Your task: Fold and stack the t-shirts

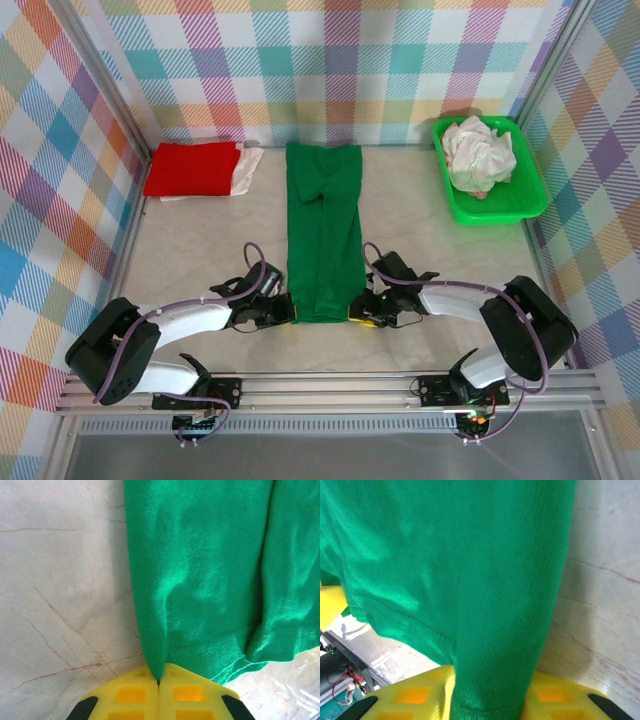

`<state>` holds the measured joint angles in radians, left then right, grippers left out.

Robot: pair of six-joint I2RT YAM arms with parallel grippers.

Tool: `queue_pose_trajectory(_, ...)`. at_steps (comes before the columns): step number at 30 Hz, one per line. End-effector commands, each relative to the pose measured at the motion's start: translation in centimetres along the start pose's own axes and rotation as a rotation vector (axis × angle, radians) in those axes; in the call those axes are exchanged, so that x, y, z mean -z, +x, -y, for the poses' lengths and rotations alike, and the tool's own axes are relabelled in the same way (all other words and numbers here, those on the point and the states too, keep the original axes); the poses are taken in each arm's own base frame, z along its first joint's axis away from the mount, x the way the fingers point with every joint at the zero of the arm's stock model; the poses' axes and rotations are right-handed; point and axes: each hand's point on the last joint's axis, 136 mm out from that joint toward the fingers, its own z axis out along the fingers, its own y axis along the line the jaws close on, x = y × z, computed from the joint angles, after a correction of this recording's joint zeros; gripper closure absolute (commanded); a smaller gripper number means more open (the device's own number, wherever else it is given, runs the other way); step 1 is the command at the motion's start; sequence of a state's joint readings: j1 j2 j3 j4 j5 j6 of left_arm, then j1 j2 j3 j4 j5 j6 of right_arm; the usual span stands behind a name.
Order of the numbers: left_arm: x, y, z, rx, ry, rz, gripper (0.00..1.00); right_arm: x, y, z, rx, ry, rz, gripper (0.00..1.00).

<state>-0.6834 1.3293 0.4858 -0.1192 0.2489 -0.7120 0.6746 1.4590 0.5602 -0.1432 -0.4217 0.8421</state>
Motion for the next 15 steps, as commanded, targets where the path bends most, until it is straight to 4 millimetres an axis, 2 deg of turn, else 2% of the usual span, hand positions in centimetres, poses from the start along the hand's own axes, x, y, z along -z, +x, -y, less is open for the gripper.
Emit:
queue_pose_trajectory(1,-0.1,0.5,-0.5,-0.006,-0.007,0.005,1.00,-0.6,2.4,0.8,-0.052,0.018,-0.105,0.67)
queue_pose_trajectory(4,0.0,0.5,-0.5,-0.009,-0.005,0.007,1.00,-0.5,2.0,1.0,-0.050,0.040,-0.084,0.59)
queue_pose_trajectory(11,0.0,0.6,-0.4,-0.009,-0.004,0.004,1.00,-0.1,0.9,0.7,-0.053,0.054,-0.038,0.57)
queue_pose_trajectory(15,0.0,0.6,-0.4,-0.010,-0.002,0.003,1.00,0.2,0.7,1.0,-0.085,0.056,-0.034,0.52)
